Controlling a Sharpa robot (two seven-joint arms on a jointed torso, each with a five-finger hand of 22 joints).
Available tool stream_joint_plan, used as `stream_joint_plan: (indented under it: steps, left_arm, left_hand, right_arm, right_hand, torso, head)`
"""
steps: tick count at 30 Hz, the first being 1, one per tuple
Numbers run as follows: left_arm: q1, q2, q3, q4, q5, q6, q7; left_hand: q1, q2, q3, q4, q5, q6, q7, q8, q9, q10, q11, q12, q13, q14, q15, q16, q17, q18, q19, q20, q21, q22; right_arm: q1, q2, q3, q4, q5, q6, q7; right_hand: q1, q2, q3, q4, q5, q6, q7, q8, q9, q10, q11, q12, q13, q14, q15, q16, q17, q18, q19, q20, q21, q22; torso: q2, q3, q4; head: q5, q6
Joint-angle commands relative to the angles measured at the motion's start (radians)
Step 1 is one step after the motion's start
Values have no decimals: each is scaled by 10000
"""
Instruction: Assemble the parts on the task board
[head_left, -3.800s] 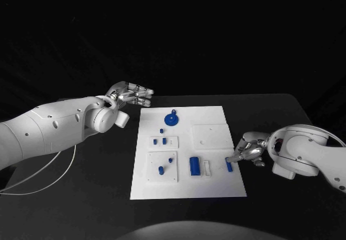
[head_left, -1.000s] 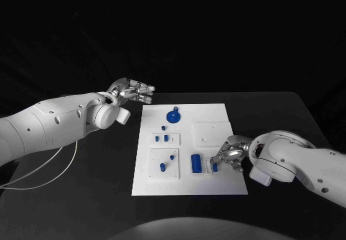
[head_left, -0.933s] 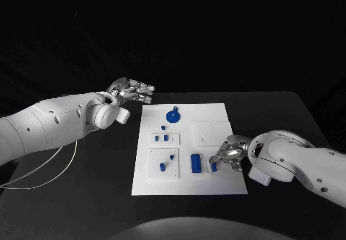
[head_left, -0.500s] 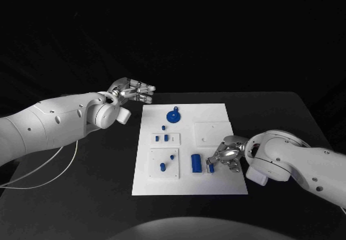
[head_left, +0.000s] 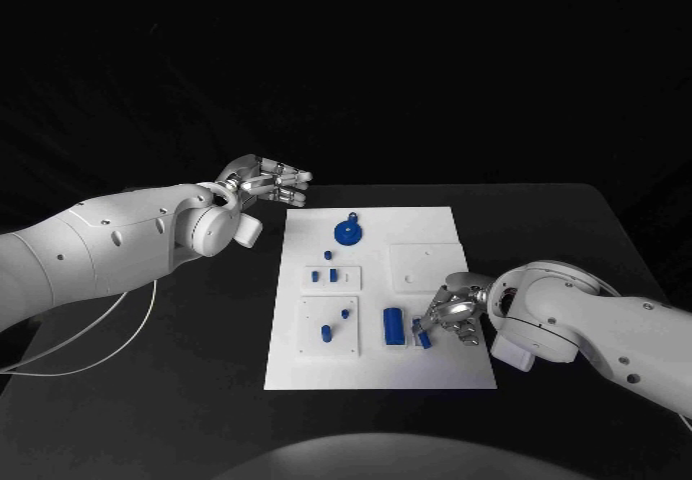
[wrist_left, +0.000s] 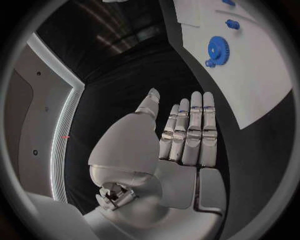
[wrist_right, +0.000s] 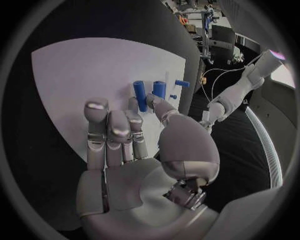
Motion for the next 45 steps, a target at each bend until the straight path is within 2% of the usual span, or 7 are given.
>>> stream_joint_plan:
  steps: [1, 5, 11, 19, 31, 39, 45]
  left_arm:
    - [1, 11, 7, 23, -8, 114, 65]
    - [1, 7, 7, 25, -8, 107, 68]
    - [1, 7, 7, 26, -8, 107, 66]
    - [1, 3, 7, 23, -8, 103, 61]
    - [1, -6, 7, 18, -8, 103, 56]
    - [1, -22, 6, 21, -9, 101, 56]
    - [1, -33, 6, 20, -11, 99, 56]
  left_hand:
    - [-102, 21, -21, -9, -59, -80, -18, -9, -3, -70, 14, 50, 7, -12, 40, 2, 16, -105, -48, -3, -10, -16]
    - [-102, 21, -21, -9, -59, -80, -18, -9, -3, -70, 14, 50, 7, -12, 40, 2, 16, -105, -48, -3, -10, -16]
    - [-102, 21, -21, -9, -59, -80, -18, -9, -3, -70, 14, 50, 7, -12, 40, 2, 16, -105, -48, -3, -10, -16]
    - [-102, 21, -21, -9, -59, -80, -18, -9, -3, -70, 14, 50, 7, -12, 40, 2, 16, -105, -48, -3, -10, -16]
    - [-107, 27, -24, 6, -69, -75, -20, -8, -2, -67, 15, 49, 6, -11, 40, 2, 17, -104, -46, -4, -12, -22]
    - [-107, 27, -24, 6, -69, -75, -20, -8, -2, -67, 15, 49, 6, -11, 40, 2, 17, -104, -46, -4, -12, -22]
    - [-107, 27, -24, 6, -69, -75, -20, -8, -2, -67, 15, 49, 6, -11, 40, 2, 17, -104, -46, -4, -12, -22]
  right_arm:
    - [-17, 24, -18, -37, -351, 184, -107]
    - [-17, 36, -22, -79, -423, 148, -127]
    - [-17, 68, -28, -123, -458, 100, -131]
    - [-17, 88, -33, -131, -407, 33, -100]
    - [-18, 50, -35, -47, -184, -10, -45]
    - [-27, -120, -32, 51, -187, 7, 67]
    - [-41, -337, -29, 220, -159, 166, 242]
  right_hand:
    - [167, -16, 162, -156, -502, 65, -115, 14, -320, 34, -141, 52, 10, 50, -75, -43, -10, -96, 485, 11, -61, 759]
    - [310, -104, 36, 149, -884, 157, -116, 29, -655, 37, -145, 57, -9, 51, -85, -56, -12, -121, 506, -9, -99, 763]
    - [376, -174, -107, 486, -1367, 198, -118, 34, -684, 46, -145, 59, -29, 59, -86, -55, -5, -127, 513, -13, -152, 762]
    - [410, -317, -306, 1188, -2089, 230, -115, 40, -433, 62, -145, 56, -56, 60, -85, -72, -12, -130, 523, -14, -192, 756]
    - [47, -842, -925, 2841, -3248, 338, -71, 52, 105, 87, -101, 81, -72, 59, -65, -65, -7, -121, 529, 2, -206, 750]
    - [308, -1064, -1636, 3895, -3318, 407, -66, 45, 441, 111, -115, 41, -56, 55, -98, -103, 30, -155, 534, -46, -219, 745]
    - [330, -1123, -1672, 3844, -3321, 420, -68, 51, 463, 116, -117, 39, -48, 60, -101, -112, 35, -154, 533, -49, -220, 744]
  torso:
    - [0, 6, -4]
    - [3, 6, -7]
    - [2, 3, -6]
    - [3, 3, -3]
    - [0, 4, -6]
    - [1, 7, -11]
    - [-1, 12, -15]
  head:
    - [2, 2]
    - [4, 2]
    - [6, 0]
    - [3, 6]
    - [1, 11]
    - [12, 16]
    - [8, 37]
